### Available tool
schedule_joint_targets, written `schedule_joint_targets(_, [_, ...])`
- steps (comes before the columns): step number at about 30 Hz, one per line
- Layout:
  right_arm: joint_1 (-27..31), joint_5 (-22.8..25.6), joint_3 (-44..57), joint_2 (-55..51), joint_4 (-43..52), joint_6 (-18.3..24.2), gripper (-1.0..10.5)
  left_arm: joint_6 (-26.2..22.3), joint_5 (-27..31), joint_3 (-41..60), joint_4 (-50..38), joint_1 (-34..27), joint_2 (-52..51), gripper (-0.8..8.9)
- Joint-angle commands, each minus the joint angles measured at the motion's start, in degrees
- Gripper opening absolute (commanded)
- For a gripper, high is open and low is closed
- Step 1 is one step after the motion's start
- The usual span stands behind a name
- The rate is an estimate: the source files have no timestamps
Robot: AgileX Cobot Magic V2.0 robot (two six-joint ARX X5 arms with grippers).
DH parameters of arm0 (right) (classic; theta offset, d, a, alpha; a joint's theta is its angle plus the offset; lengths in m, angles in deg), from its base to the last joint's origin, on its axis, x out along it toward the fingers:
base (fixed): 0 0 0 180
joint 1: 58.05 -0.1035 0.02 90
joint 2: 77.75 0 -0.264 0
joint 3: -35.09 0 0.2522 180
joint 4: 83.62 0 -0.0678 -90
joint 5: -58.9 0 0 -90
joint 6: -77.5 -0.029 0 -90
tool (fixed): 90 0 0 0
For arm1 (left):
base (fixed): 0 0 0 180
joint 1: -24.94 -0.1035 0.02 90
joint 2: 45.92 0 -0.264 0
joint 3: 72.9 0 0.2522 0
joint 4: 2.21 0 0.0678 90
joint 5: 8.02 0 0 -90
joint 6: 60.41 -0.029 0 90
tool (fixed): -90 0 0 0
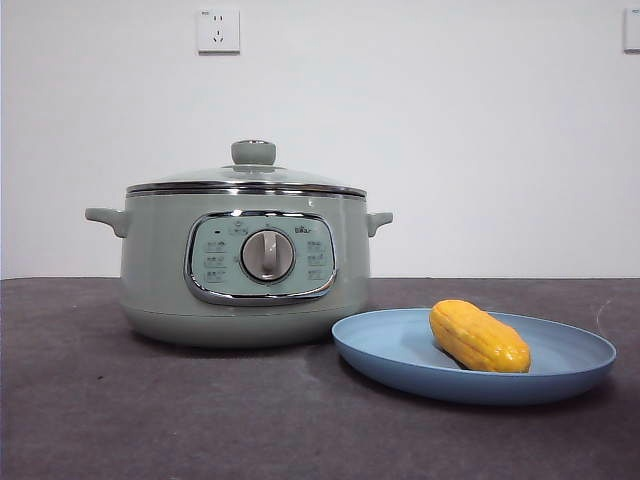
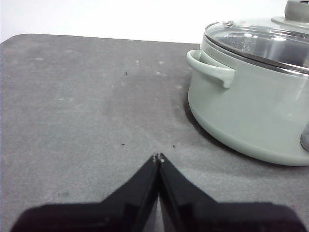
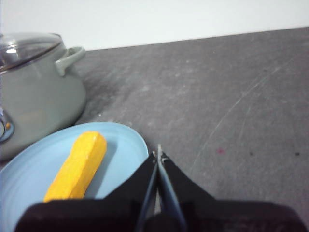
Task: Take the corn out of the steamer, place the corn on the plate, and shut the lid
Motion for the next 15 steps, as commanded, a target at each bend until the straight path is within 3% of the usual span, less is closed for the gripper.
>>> schedule_joint_targets(1, [0.04, 0.13, 0.59, -1.16, -0.61, 0.11, 0.0, 0.39, 0.02, 0.85, -0.37, -0.2, -0.11, -0.03])
schedule_joint_targets(15, [0.02, 0.15, 0.59, -1.11, -0.48, -0.81, 0.0, 0.39, 0.0, 0.85, -0.37, -0.2, -0.11, -0.03])
